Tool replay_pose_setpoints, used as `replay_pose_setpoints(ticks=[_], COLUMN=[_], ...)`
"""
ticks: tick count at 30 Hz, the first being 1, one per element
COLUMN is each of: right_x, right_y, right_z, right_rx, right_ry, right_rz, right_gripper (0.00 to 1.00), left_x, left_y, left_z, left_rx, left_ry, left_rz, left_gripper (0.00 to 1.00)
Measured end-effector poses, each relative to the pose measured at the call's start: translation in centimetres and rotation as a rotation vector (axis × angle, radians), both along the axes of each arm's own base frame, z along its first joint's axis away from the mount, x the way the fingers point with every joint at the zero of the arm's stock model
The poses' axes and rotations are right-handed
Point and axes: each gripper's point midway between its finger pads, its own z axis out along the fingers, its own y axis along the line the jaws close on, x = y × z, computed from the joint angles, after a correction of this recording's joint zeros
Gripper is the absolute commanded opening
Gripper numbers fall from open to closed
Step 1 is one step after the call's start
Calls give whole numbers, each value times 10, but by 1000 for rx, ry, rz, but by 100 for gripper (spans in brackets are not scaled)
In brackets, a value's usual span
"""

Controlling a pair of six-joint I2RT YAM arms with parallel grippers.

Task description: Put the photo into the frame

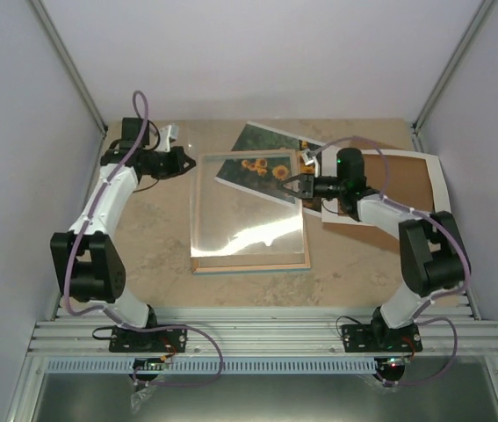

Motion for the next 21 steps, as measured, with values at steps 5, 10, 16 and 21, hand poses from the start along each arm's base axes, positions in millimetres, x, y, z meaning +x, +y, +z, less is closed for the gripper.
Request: replay_pose_setpoints(ticks=[5,10,16,21], right_x=[8,8,23,32], right_y=[25,41,41,39], right_z=[-50,-86,-110,-125], right_rx=[-62,-119,-169,-208], right_ry=[157,273,339,358], right_rz=[-4,-9,-54,-73], right_gripper=[0,0,1,1], left_x=[4,2,15,17], left_y=[25,49,91,99], left_z=[-56,-103,-125,-142], left_rx=[121,202,257,261], left_ry=[125,225,246,275], left_rz=[45,87,190,196], left_gripper=[1,26,37,41])
